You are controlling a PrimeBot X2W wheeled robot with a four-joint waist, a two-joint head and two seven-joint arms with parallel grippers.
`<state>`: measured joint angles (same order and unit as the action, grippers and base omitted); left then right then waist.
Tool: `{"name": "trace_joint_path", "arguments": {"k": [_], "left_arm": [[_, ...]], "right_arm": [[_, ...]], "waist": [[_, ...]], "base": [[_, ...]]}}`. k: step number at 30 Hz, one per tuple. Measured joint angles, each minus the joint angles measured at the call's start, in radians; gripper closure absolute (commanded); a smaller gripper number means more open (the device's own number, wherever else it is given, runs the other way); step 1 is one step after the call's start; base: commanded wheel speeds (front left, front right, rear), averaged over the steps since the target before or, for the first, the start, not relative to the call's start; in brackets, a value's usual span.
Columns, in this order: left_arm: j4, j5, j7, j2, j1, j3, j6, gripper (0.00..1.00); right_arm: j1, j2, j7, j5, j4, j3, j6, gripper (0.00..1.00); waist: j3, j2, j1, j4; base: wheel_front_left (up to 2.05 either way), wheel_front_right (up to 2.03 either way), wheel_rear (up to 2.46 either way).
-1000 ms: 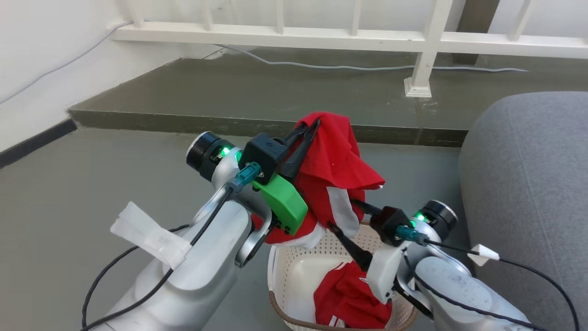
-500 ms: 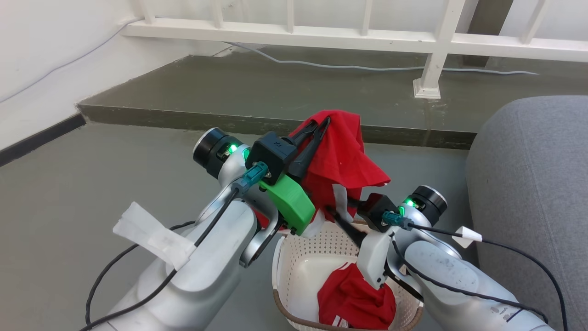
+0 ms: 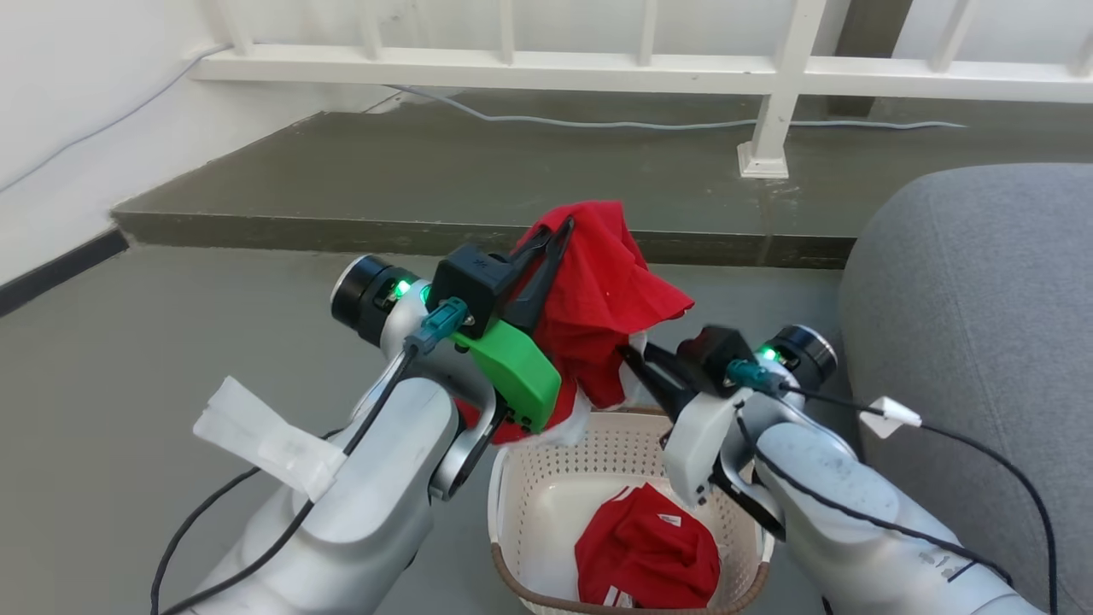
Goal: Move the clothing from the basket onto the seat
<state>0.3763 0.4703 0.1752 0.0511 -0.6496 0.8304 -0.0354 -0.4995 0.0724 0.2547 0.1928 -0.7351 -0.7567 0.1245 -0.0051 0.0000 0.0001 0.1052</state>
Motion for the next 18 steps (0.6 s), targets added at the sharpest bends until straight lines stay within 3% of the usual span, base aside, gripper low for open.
{"name": "trace_joint_path", "arguments": {"k": [3,4,5,6,18], "left_arm": [[0.008,0.008,0.0,0.005,0.021,-0.013,-0.003,0.98],[0.01,0.009,0.0,0.007,0.027,-0.016,-0.009,0.7],[0.014,0.01,0.0,0.008,0.031,-0.017,-0.01,0.28],[0.016,0.012,-0.004,0.009,0.035,-0.018,-0.01,0.0],[0.029,0.024,-0.006,0.021,0.061,-0.029,-0.019,0.0]], "right_arm": [[0.0,0.009,0.0,0.016,0.039,0.053,-0.002,1.0],[0.0,0.015,0.0,0.023,0.049,0.066,-0.003,1.0],[0.0,0.023,0.0,0.028,0.06,0.079,-0.005,1.0],[0.0,0.03,0.0,0.032,0.07,0.094,-0.013,1.0],[-0.002,0.125,0.0,0.046,0.198,0.247,-0.074,1.0]], "waist": [[-0.001,0.0,0.0,-0.021],[-0.002,0.0,0.0,-0.026],[-0.002,0.0,0.0,-0.032],[-0.003,0.0,0.0,-0.037],[-0.003,0.0,0.0,-0.095]], "base": [[0.0,0.0,0.0],[0.0,0.0,0.0],[0.0,0.0,0.0],[0.0,0.0,0.0],[0.0,0.0,0.0]]}}
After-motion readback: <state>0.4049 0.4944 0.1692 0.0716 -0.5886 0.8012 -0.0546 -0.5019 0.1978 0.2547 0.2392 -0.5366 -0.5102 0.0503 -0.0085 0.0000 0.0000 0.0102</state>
